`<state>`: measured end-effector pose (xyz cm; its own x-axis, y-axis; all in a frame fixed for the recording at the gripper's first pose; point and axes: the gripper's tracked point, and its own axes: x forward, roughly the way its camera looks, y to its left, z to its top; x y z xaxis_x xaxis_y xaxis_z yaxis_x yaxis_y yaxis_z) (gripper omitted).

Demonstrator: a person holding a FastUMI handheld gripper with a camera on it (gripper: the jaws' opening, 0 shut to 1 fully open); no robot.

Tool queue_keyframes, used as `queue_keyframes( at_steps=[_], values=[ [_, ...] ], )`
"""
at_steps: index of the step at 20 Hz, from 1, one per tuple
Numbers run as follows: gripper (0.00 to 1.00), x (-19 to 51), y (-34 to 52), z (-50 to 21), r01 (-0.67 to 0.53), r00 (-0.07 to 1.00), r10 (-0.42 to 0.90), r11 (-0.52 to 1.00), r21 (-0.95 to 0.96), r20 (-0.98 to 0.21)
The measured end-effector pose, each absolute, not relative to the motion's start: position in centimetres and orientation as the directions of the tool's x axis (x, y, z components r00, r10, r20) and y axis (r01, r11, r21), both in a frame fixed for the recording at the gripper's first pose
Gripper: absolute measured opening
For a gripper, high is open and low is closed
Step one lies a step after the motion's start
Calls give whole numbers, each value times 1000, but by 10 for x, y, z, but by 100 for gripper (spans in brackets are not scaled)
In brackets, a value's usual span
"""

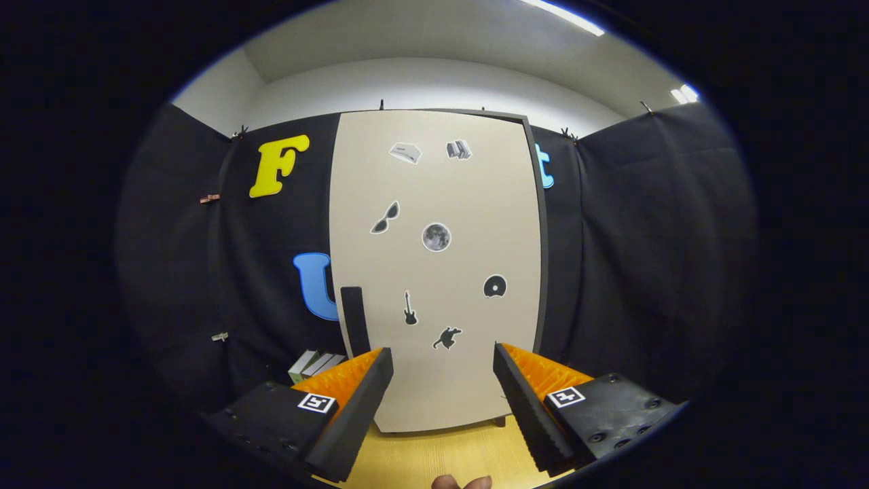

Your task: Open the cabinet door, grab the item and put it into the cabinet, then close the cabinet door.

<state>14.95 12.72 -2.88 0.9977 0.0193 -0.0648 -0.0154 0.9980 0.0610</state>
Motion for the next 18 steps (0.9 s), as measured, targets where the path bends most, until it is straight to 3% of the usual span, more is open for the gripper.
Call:
queue_keyframes(
  at_steps=[18],
  values=[
    [97,134,124,-28,-17,998,22,997,75,-58]
  ],
)
